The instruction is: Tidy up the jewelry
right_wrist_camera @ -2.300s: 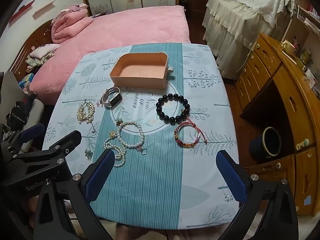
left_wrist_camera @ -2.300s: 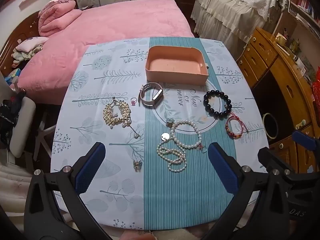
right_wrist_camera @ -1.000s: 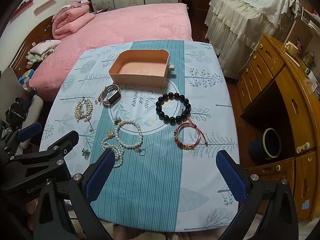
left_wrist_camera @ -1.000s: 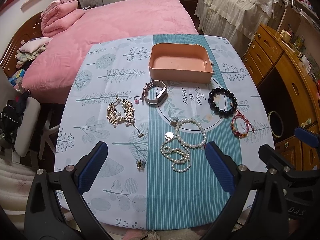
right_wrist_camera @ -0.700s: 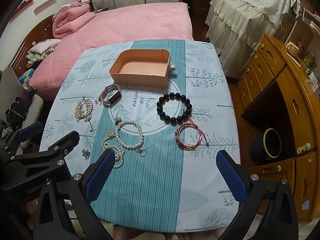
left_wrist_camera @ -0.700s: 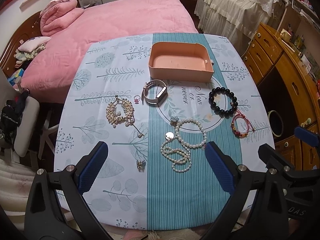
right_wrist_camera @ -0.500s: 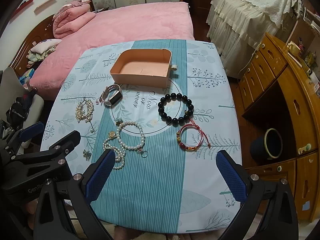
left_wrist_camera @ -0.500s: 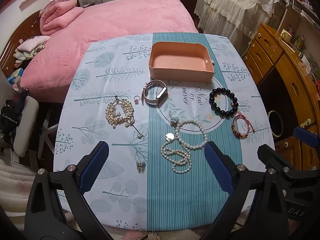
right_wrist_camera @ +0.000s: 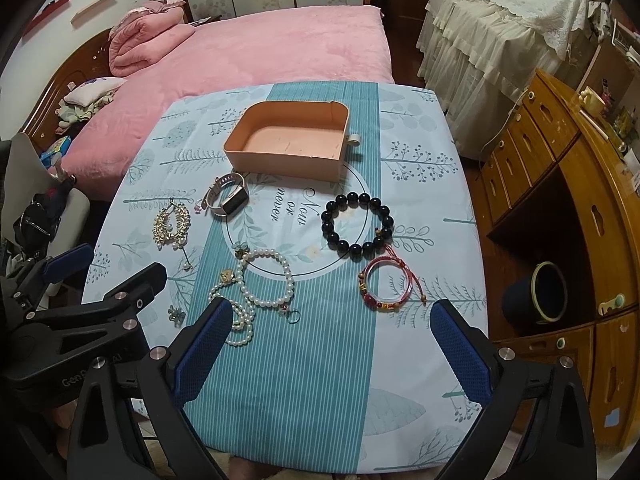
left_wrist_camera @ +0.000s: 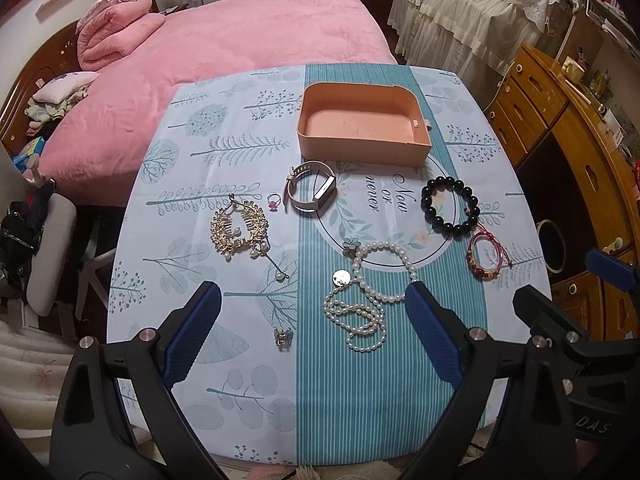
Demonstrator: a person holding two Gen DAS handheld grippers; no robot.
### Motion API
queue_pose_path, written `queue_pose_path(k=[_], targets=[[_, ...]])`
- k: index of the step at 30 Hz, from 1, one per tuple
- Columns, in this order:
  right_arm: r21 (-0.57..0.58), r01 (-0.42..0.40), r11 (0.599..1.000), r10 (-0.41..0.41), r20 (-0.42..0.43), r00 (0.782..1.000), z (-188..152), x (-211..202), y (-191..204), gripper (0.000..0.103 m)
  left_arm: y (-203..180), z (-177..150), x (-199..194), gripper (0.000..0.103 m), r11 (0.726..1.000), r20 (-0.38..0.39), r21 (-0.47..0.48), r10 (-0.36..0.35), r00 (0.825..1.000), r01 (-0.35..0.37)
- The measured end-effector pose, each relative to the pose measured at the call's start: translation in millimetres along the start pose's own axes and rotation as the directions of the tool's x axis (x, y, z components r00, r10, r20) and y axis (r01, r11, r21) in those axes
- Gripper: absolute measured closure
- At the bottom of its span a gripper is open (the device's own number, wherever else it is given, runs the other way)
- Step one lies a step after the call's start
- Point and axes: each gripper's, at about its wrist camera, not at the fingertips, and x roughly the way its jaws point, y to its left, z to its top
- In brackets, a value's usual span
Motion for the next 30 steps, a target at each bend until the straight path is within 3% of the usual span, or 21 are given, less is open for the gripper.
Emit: queue_pose_path(k=[9, 30], targets=[[-0.007, -0.015, 1.0, 0.015, -0.018, 1.0, 4.1, 8.7, 3.4, 0.016, 2.7, 2.5, 4.5, 0.011, 1.0, -0.005, 0.006, -0.001, 1.0, 0.001], [-0.026, -0.04, 0.999, 0.038, -0.087, 0.995, 31.0, 50.5, 32.2, 0.02, 42.2, 14.4, 43.5, 0.011, 0.999, -0.084, -0.04, 0.005, 0.996, -0.008]])
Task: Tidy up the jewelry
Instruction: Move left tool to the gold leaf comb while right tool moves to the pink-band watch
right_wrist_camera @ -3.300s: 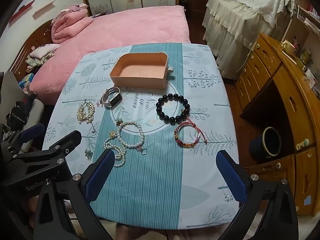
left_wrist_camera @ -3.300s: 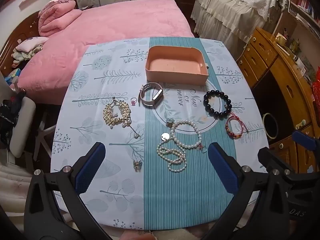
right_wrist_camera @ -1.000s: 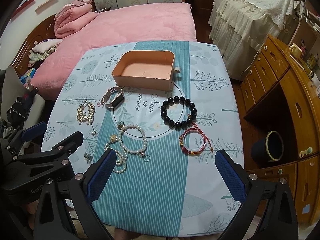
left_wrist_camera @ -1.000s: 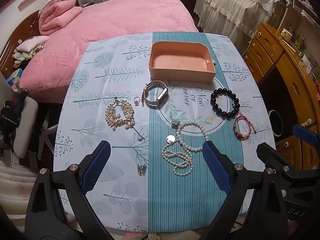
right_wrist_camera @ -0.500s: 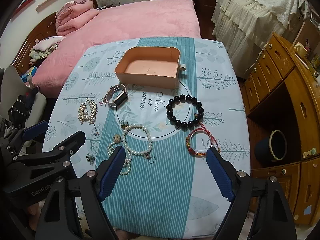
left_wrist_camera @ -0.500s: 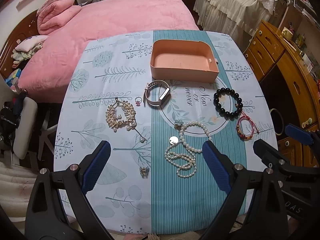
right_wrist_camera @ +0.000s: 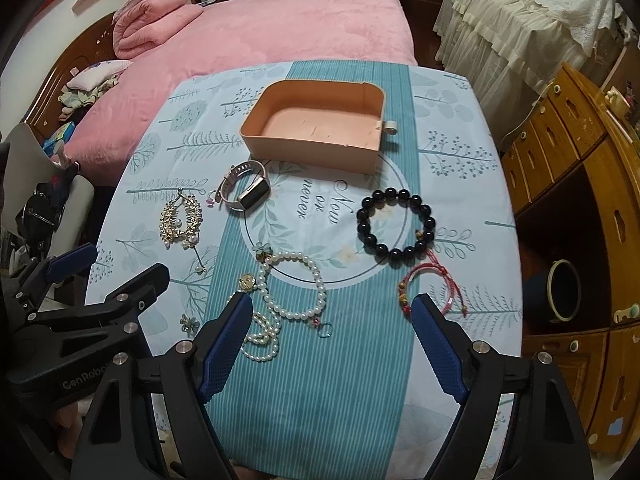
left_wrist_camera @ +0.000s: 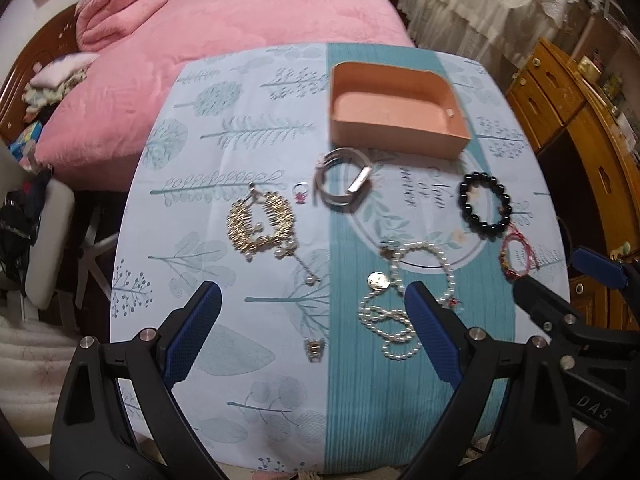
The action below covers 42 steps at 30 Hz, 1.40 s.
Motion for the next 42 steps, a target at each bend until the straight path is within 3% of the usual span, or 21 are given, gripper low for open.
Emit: queue_pose_path(k=[10, 12, 14, 19, 30, 38, 42], targets=[[-0.01, -0.02, 1.0, 0.02, -0.033, 0.999, 41.4, 46.0, 22.6, 0.02, 83.5, 5.9, 59.3, 0.011, 0.979, -0.1, -0.195, 0.035, 0.994, -0.054], [-0.017, -0.031, 0.999, 0.031, -0.043, 0.999, 52.7, 60.5, 28.8, 0.02, 101.9, 4.3, 72.0, 0.015, 0.969, -0.124, -0.238, 0.03, 0.992, -0.059], [-0.019, -0.042, 0.999, 0.041, -0.053, 0.998, 63.0, 72.6, 35.1, 0.02, 115.9, 3.1, 82.9, 0.025, 0.961, -0.141, -0.271, 0.013, 0.99, -0.051], [-0.033, -0.07, 0.997, 0.067, -0.087, 0.994, 91.1, 111.8, 51.1, 0.03, 137.8, 3.6, 109.4, 0.028, 0.945, -0.177, -0.325, -0.032, 0.984, -0.027], [-0.028, -0.114, 0.993, 0.11, -0.125, 0.986, 141.0, 178.7, 81.1, 0.035, 135.7, 27.1, 139.3, 0.029, 0.957, -0.178, -0.289, -0.055, 0.982, 0.001], [-0.044, -0.113, 0.993, 0.106, -0.144, 0.984, 151.0, 210.0, 92.4, 0.038, 129.6, 50.4, 155.9, 0.033, 0.971, -0.175, -0.237, -0.067, 0.982, 0.024], [-0.039, -0.116, 0.992, 0.109, -0.152, 0.982, 148.6, 215.8, 95.7, 0.046, 117.5, 62.7, 166.0, 0.037, 0.985, -0.176, -0.171, -0.056, 0.983, 0.026]])
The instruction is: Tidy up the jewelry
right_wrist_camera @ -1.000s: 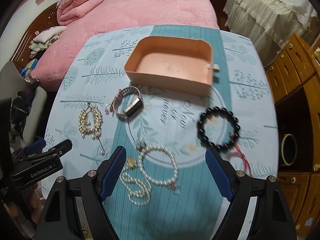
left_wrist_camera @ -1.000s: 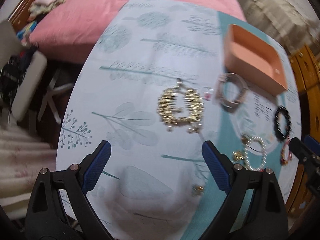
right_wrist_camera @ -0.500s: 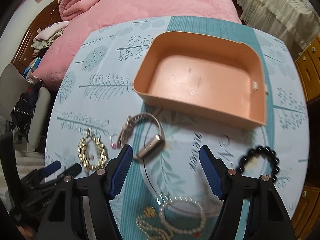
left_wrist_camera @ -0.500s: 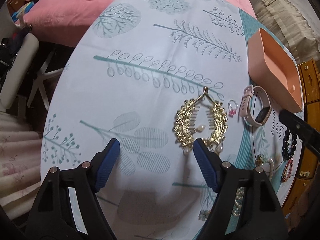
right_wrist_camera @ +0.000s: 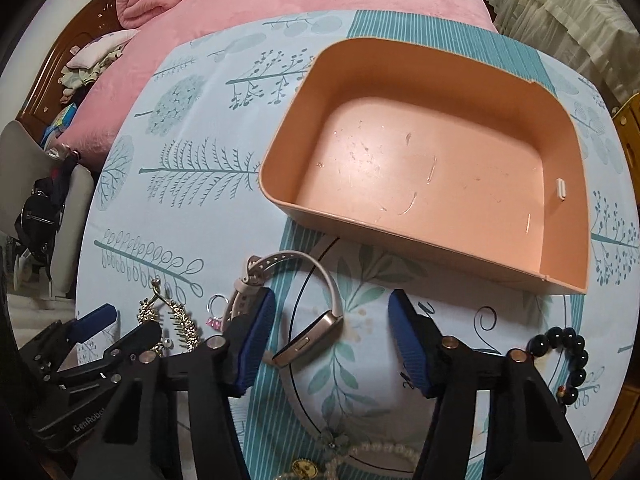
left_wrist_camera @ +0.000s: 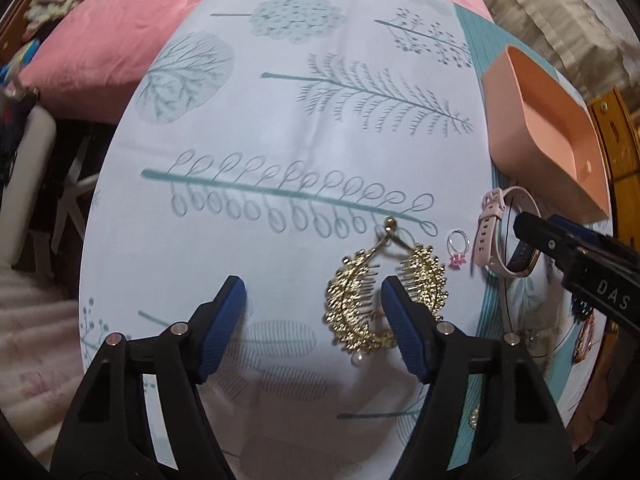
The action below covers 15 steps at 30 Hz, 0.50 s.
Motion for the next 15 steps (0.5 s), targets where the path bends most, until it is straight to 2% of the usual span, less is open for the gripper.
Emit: queue_pose_path(k=[6, 9, 12, 14, 15], targets=[[-0.001, -0.003, 1.0, 0.003, 0.003, 1.0, 0.6, 7.9, 1.6, 0.055, -16.7, 13.4, 9.0, 0.042, 0.998, -0.007, 0.055, 0.02, 1.0, -0.02], [-0.015, 0.011, 1.0, -0.011, 0.014, 1.0, -0.8, 7.2, 3.6, 0.063, -20.9, 17.8, 9.6, 0.048, 0.997, 0.0, 0.069, 0.026, 1.0, -0.026], [-0.026, 0.02, 0.999, -0.019, 0.025, 1.0, -1.8, 6.1, 4.2, 0.074, -27.0, 22.6, 9.4, 0.065, 0.996, 0.008, 0.09, 0.021, 1.0, -0.021], [-0.028, 0.009, 1.0, -0.008, 0.029, 1.0, -2.6, 5.7, 3.8, 0.086, -27.1, 22.4, 5.6, 0.084, 0.994, 0.015, 0.107, 0.016, 1.0, -0.017], [-0.026, -0.001, 1.0, 0.002, 0.03, 1.0, -3.1, 5.1, 3.0, 0.09, -30.1, 23.7, 6.1, 0.084, 0.993, 0.017, 0.113, 0.019, 1.0, -0.021]])
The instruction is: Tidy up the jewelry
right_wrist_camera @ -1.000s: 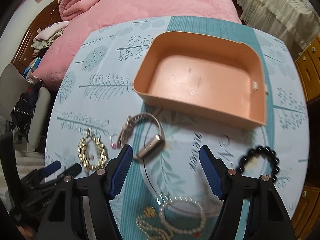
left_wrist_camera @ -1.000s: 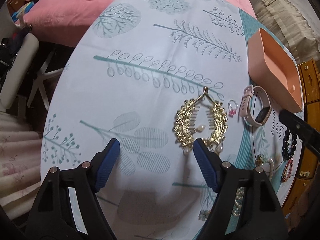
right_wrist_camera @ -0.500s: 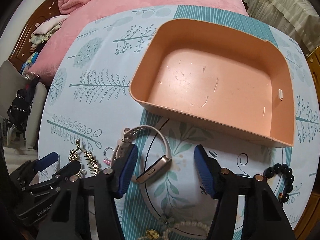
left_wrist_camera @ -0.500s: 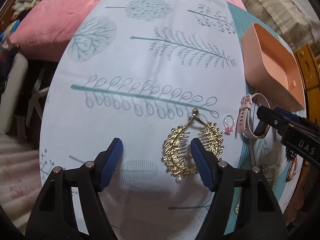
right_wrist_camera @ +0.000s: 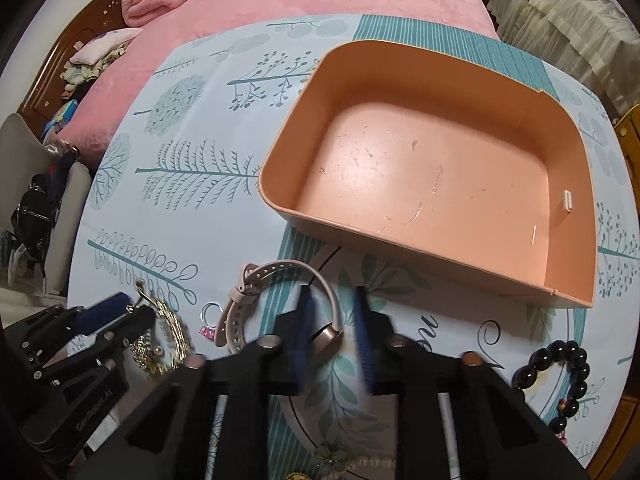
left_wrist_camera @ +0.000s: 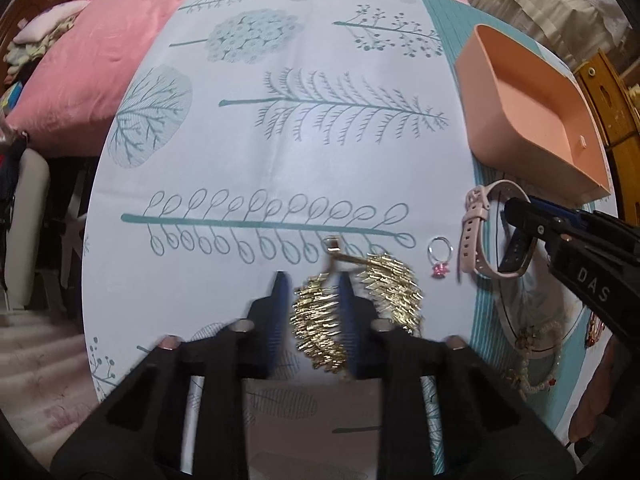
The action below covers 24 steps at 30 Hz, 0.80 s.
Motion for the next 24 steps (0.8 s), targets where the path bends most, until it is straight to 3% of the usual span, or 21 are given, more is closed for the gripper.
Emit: queue_pose_path(k=[11, 15, 16, 18, 24], targets=[[0.02, -0.074, 0.997, 0.073, 0.059, 0.996, -17.4, -32.9, -11.7, 0.093, -8.9, 3.6, -14.7, 0.084, 0.999, 0.08, -0.024, -0.023, 0.997, 0.026], [0.034, -0.096, 0.995, 0.092, 0.093, 0.991, -26.3, -56.8, -19.2, 0.093, 4.9, -19.3, -41.9, 0.085, 0.999, 0.115, -0.014, -0.04, 0.993, 0.042], [0.036, -0.101, 0.994, 0.096, 0.103, 0.99, -28.6, -63.9, -21.3, 0.093, 8.2, -21.8, -45.9, 0.087, 0.999, 0.122, -0.011, -0.045, 0.991, 0.046], [0.04, -0.111, 0.993, 0.106, 0.119, 0.987, -33.1, -76.9, -24.9, 0.093, 9.6, -29.9, -62.7, 0.1, 0.998, 0.136, 0.001, -0.066, 0.988, 0.066], [0.053, -0.122, 0.991, 0.11, 0.186, 0.976, -40.3, -119.4, -38.5, 0.093, -4.8, -33.0, -112.0, 0.102, 0.995, 0.211, 0.052, -0.092, 0.973, 0.083]])
